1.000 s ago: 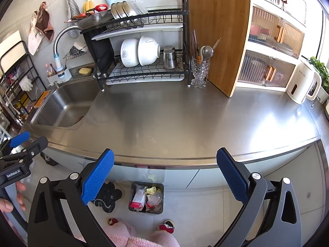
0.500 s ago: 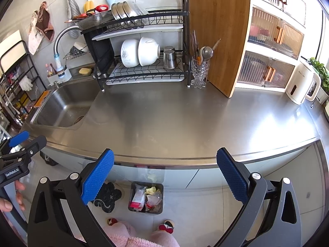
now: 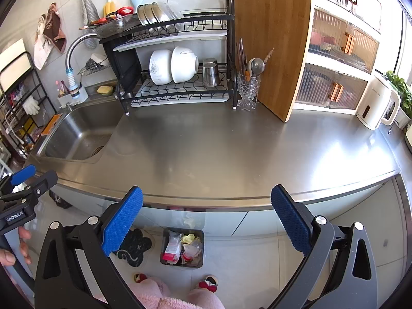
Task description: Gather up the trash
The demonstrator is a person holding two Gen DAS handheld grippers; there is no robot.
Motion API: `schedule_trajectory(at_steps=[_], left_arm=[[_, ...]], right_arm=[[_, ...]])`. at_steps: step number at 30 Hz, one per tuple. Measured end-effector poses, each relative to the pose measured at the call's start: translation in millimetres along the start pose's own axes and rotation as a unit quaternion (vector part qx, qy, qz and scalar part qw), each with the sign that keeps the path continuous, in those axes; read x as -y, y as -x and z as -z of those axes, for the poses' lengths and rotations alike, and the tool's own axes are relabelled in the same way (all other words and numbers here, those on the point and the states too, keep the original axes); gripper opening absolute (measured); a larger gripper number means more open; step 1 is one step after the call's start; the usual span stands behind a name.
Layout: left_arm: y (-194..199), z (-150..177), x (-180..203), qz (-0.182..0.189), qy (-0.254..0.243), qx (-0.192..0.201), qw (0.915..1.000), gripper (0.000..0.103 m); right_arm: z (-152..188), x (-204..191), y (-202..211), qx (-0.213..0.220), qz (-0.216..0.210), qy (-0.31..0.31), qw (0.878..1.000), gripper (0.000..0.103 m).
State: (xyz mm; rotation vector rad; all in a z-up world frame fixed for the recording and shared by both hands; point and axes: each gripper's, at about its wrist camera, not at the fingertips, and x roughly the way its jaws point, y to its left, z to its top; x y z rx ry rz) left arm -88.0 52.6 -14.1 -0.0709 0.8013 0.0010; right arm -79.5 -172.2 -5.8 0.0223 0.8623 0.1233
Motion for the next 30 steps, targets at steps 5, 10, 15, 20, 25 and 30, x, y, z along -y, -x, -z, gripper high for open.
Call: schedule_trajectory(at_steps=[5, 10, 15, 20, 25, 30], left_arm=[[-0.4, -0.9, -0.3, -0.001, 0.000, 0.001, 1.0000, 0.095], [-1.3, -1.2, 1.5, -0.002, -0.001, 0.001, 1.0000, 0.095], [-2.7, -1.9, 1.8, -0.003, -0.002, 0.000, 1.0000, 0.095], [-3.3, -2.1, 2.4, -0.003, -0.003, 0.000, 1.0000, 0.095], [-4.4, -2.7, 2.5, -0.003, -0.005, -0.001, 1.0000, 0.095], [-5.6, -3.6, 2.4, -0.003, -0.006, -0.002, 1.0000, 0.095]], right_arm=[[0.3, 0.1, 0.4, 0.000, 0.000, -0.001, 1.000, 0.100], [-0.2, -0.1, 0.1, 0.000, 0.000, 0.000, 1.000, 0.100], [-0.5, 0.0, 0.2, 0.001, 0.000, 0.000, 1.000, 0.100], [-1.4, 0.8, -0.2, 0.000, 0.001, 0.000, 1.000, 0.100], [-2.9, 1.7, -1.3, 0.000, 0.001, 0.001, 1.000, 0.100], [-5.3, 3.2, -4.3, -0.002, 0.002, 0.001, 1.000, 0.100]])
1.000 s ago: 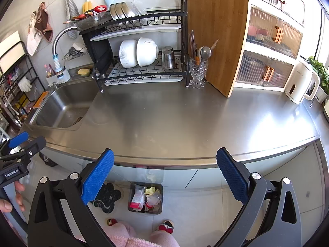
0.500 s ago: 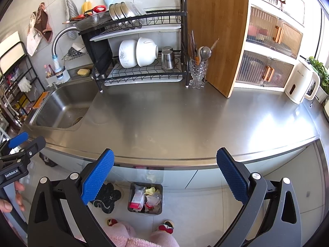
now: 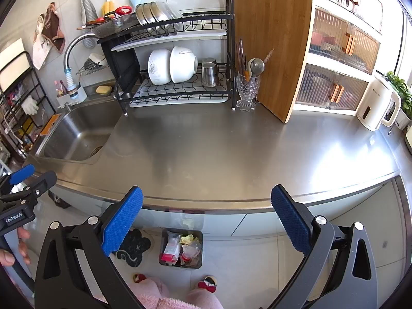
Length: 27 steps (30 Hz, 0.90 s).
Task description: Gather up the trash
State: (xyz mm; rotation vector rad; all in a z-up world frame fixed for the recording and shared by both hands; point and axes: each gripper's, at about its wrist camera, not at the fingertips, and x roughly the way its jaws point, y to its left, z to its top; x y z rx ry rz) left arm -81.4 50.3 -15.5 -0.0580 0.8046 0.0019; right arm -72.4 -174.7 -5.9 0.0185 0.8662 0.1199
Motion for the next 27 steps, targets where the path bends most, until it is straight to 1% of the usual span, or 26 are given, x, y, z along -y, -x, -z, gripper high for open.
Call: schedule_trajectory(at_steps=[9, 13, 17, 21, 24, 27], left_arm=[[-6.5, -3.6, 1.0, -0.002, -0.003, -0.008, 1.0000, 0.095], [-10.1, -3.5, 4.3, -0.005, -0.015, -0.011, 0.9998, 0.095], [-11.3, -2.8, 8.5, -0.008, -0.027, -0.007, 0.9996, 0.095], [-12.6, -4.3, 8.4, -0.008, -0.017, -0.007, 0.9998, 0.095], [-12.3, -5.1, 11.4, -0.016, -0.025, 0.001, 0.9996, 0.095], [-12.9, -7.0, 9.1, -0.003, -0.012, 0.002, 0.9999, 0.095]], right_arm=[[-2.2, -0.3, -5.0, -0.001, -0.002, 0.003, 1.000, 0.100], [-2.7, 1.7, -7.9, -0.003, -0.001, 0.001, 1.000, 0.100], [-3.5, 3.8, -10.9, -0.006, -0.002, 0.000, 1.000, 0.100], [-4.3, 4.1, -11.9, -0.006, -0.004, -0.001, 1.000, 0.100], [-4.8, 4.3, -13.0, -0.007, -0.004, -0.001, 1.000, 0.100], [-4.8, 4.2, -13.7, -0.007, -0.004, -0.002, 1.000, 0.100]])
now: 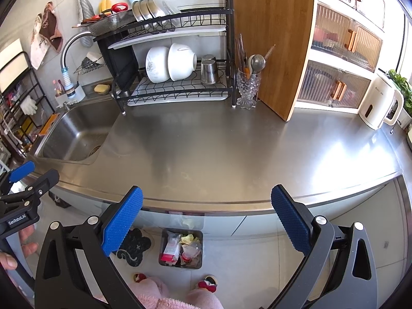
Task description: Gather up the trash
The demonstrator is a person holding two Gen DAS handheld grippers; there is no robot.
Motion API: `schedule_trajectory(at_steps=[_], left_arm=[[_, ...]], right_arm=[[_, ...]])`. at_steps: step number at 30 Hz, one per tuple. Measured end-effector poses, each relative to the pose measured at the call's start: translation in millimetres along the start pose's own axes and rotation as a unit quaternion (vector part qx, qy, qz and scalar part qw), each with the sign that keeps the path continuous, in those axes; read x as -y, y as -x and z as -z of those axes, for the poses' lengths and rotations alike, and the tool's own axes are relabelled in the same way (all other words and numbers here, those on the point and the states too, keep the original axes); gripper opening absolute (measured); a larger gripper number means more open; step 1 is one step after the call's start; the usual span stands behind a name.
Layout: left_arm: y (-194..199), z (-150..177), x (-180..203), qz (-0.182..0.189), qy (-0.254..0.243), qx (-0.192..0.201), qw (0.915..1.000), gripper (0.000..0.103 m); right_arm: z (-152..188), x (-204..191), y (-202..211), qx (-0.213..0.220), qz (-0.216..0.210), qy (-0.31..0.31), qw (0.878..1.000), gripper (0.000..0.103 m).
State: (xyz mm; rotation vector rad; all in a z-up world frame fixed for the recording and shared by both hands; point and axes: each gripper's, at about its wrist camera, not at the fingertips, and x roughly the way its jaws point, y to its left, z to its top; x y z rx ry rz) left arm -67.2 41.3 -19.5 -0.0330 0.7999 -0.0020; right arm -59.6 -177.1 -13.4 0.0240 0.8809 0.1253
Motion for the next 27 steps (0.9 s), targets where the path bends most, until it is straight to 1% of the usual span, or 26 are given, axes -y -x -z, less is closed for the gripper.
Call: schedule_trajectory(at_steps=[1, 5, 12, 27], left_arm=[[-0.4, -0.7, -1.3, 0.003, 0.006, -0.001, 1.0000, 0.095], [-1.5, -1.4, -2.1, -0.014, 0.005, 0.008, 0.9999, 0.095], [1.7, -1.9, -3.5, 0.003, 0.012, 0.017, 0.9998, 0.095], [4.8, -0.9, -4.9, 0.000, 0.010, 0.017, 0.9998, 0.095]], right_arm=[[-0.3, 0.0, -0.5, 0.000, 0.000, 0.000, 1.000, 0.100], [0.5, 1.6, -2.3, -0.002, 0.000, -0.003, 1.000, 0.100], [1.6, 1.6, -4.0, -0.004, -0.002, -0.004, 1.000, 0.100], [1.2, -1.5, -1.9, -0.003, -0.005, 0.002, 1.000, 0.100]])
